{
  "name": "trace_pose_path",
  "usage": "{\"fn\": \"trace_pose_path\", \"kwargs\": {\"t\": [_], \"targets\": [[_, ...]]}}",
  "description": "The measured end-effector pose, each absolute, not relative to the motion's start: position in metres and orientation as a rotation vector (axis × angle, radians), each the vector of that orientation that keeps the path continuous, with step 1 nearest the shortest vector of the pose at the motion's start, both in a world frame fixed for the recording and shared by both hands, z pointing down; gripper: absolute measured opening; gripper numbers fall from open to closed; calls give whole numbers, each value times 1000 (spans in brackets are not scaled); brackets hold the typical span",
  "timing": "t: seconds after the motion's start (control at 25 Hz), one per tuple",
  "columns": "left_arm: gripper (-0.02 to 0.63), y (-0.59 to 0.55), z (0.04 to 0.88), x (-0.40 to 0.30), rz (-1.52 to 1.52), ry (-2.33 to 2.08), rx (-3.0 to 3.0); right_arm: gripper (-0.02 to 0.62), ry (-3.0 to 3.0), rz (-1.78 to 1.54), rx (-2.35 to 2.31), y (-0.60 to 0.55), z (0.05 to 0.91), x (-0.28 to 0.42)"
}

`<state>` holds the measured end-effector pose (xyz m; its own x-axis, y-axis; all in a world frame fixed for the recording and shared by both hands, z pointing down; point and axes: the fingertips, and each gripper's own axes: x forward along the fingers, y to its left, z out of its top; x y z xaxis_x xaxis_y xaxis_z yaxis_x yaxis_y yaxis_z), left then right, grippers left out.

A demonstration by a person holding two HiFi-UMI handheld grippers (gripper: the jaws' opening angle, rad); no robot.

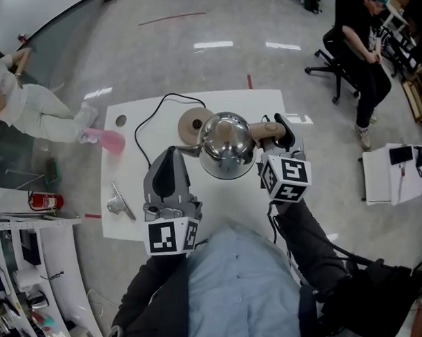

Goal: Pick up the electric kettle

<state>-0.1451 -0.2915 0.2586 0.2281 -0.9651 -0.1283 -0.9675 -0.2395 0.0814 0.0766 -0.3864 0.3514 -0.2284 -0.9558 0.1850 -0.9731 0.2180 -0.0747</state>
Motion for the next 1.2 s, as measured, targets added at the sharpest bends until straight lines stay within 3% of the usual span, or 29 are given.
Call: {"fn": "trace_pose_path", "kwargs": {"t": [1.2], "targets": [[2,-279,237,-128,251,1874,-2433,133,-2422,181,1861,-350,333,77]]}}
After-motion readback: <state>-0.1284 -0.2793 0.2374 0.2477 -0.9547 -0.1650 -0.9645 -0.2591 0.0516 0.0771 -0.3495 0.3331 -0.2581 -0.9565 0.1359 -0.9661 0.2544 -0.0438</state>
